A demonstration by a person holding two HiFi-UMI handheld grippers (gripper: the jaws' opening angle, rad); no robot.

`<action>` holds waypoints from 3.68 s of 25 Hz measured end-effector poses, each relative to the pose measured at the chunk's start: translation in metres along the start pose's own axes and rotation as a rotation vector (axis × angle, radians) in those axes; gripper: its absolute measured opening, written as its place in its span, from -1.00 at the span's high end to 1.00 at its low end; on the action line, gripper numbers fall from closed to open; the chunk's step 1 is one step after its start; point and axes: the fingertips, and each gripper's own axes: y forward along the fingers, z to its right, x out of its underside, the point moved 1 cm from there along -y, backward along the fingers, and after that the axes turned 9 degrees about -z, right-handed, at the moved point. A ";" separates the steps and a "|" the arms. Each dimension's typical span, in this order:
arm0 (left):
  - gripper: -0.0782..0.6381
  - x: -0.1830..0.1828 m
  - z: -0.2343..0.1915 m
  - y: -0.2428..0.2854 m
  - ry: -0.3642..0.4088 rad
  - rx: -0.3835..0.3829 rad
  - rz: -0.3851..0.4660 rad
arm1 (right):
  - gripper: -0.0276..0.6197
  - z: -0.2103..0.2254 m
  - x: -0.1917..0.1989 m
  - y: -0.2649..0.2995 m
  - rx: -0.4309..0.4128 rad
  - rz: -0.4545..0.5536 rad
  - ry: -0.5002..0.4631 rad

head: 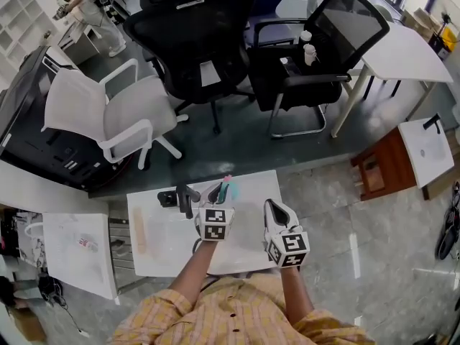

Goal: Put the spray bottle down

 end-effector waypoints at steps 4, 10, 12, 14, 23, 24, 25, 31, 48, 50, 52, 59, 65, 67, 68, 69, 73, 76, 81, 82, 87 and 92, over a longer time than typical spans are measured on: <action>0.58 -0.005 0.002 0.007 0.006 0.002 -0.004 | 0.91 0.005 0.001 0.000 0.004 -0.002 0.004; 0.58 -0.008 0.002 0.013 -0.001 -0.004 -0.008 | 0.91 0.009 -0.002 -0.001 0.008 0.000 0.008; 0.58 -0.008 -0.001 0.015 -0.014 -0.013 -0.008 | 0.91 0.010 -0.002 -0.001 0.009 0.002 0.009; 0.57 -0.008 -0.004 0.017 -0.022 -0.020 -0.012 | 0.91 0.012 -0.002 -0.001 0.011 0.002 0.010; 0.35 -0.003 -0.007 0.024 -0.067 -0.021 -0.022 | 0.91 0.012 -0.002 -0.005 0.014 0.004 0.006; 0.31 -0.004 -0.007 0.024 -0.068 -0.022 -0.021 | 0.91 0.012 -0.002 -0.006 0.015 0.005 0.007; 0.29 -0.003 -0.007 0.023 -0.069 -0.021 -0.020 | 0.91 0.012 -0.001 -0.006 0.017 0.005 0.008; 0.23 -0.005 -0.008 0.015 -0.084 -0.023 -0.010 | 0.91 0.004 -0.006 -0.012 0.030 0.017 -0.028; 0.24 -0.003 0.001 -0.046 -0.100 0.005 0.051 | 0.91 -0.034 -0.006 -0.046 0.024 0.045 -0.049; 0.26 -0.004 0.003 -0.056 -0.102 0.010 0.068 | 0.91 -0.039 -0.007 -0.051 0.023 0.053 -0.052; 0.28 -0.003 0.005 -0.068 -0.103 0.017 0.083 | 0.91 -0.045 -0.009 -0.056 0.023 0.064 -0.057; 0.38 0.000 0.015 -0.102 -0.090 0.045 0.124 | 0.91 -0.060 -0.011 -0.071 0.021 0.088 -0.068; 0.60 -0.003 0.012 -0.127 -0.092 0.054 0.174 | 0.91 -0.073 -0.017 -0.078 0.020 0.100 -0.080; 0.68 -0.004 0.011 -0.133 -0.094 0.056 0.190 | 0.91 -0.075 -0.019 -0.078 0.019 0.108 -0.084; 0.72 -0.005 0.010 -0.136 -0.095 0.058 0.198 | 0.91 -0.077 -0.020 -0.078 0.019 0.111 -0.085; 0.75 -0.006 0.010 -0.139 -0.096 0.059 0.203 | 0.91 -0.078 -0.021 -0.078 0.018 0.114 -0.087; 0.78 -0.005 0.011 -0.151 -0.097 0.068 0.220 | 0.91 -0.084 -0.023 -0.080 0.014 0.121 -0.089; 0.78 -0.005 0.011 -0.157 -0.089 0.069 0.236 | 0.91 -0.088 -0.023 -0.081 0.016 0.128 -0.089; 0.78 -0.007 0.012 -0.168 -0.081 0.077 0.275 | 0.91 -0.092 -0.024 -0.081 0.014 0.130 -0.090; 0.78 -0.007 0.012 -0.170 -0.079 0.081 0.285 | 0.91 -0.093 -0.024 -0.081 0.012 0.131 -0.092; 0.78 -0.007 0.011 -0.178 -0.081 0.084 0.319 | 0.91 -0.097 -0.027 -0.080 0.009 0.140 -0.106; 0.78 -0.007 0.011 -0.187 -0.073 0.079 0.343 | 0.91 -0.102 -0.029 -0.077 0.010 0.141 -0.124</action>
